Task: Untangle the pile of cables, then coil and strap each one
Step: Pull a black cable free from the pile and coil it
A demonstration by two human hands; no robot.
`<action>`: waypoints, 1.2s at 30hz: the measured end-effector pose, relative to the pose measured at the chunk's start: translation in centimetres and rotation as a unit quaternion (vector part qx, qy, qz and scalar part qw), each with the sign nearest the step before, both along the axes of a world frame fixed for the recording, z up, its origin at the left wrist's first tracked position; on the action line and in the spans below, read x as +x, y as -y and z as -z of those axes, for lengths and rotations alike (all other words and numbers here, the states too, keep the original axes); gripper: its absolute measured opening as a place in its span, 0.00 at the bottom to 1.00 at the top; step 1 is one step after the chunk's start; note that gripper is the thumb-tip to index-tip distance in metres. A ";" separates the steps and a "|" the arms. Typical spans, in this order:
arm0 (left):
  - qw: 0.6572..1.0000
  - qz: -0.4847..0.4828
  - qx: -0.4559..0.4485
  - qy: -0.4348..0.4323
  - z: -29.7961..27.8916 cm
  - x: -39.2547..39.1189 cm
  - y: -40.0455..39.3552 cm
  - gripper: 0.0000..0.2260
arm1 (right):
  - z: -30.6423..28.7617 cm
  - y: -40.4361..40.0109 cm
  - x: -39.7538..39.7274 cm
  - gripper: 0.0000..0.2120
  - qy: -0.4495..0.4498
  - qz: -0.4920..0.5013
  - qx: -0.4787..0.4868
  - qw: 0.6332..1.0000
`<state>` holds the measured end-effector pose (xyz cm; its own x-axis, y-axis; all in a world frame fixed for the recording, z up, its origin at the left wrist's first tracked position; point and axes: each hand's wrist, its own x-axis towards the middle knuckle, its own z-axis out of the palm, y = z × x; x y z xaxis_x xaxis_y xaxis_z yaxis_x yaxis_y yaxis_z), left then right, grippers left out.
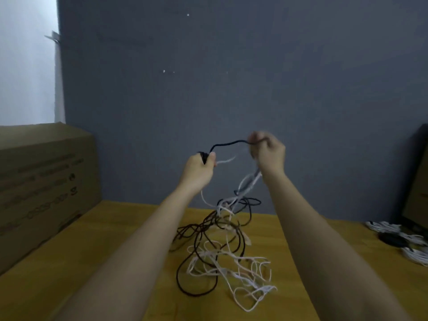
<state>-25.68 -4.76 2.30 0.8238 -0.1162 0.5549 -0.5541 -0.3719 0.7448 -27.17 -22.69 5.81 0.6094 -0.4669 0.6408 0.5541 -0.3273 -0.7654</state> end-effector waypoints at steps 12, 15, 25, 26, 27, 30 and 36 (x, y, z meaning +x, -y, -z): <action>0.998 -0.004 0.003 0.064 -5.9 0.2 1.0 0.17 | -7.0 0.9 -1.5 0.07 0.023 -0.081 0.021 0.996; 0.999 -0.002 0.017 0.046 -5.0 -0.1 0.8 0.17 | -0.5 2.5 -1.2 0.11 -0.173 0.019 -0.110 0.979; 0.980 0.165 -0.009 -0.115 0.6 -4.5 -1.5 0.19 | 8.0 1.3 -5.3 0.17 -0.068 -0.026 -0.001 0.997; 0.972 0.192 -0.016 -0.135 1.4 -5.2 -1.8 0.19 | 8.2 1.3 -5.5 0.18 -0.079 0.021 -0.029 0.996; 0.962 0.222 -0.031 -0.154 2.1 -5.9 -2.1 0.20 | 8.4 1.5 -5.6 0.18 -0.094 0.073 -0.069 0.990; 0.918 0.318 -0.103 -0.213 4.1 -7.9 -2.9 0.23 | 9.9 1.4 -6.2 0.20 -0.168 0.187 -0.234 0.939; 0.882 0.317 -0.285 -0.202 6.3 -9.0 -2.2 0.27 | 16.4 -4.2 -8.6 0.11 -0.207 0.175 -0.620 0.736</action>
<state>-34.69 -2.56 -3.96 0.8376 -0.4208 0.3484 -0.1632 0.4159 0.8946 -35.75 -18.52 -10.59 0.8537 0.1463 0.4998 0.0737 -0.9840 0.1621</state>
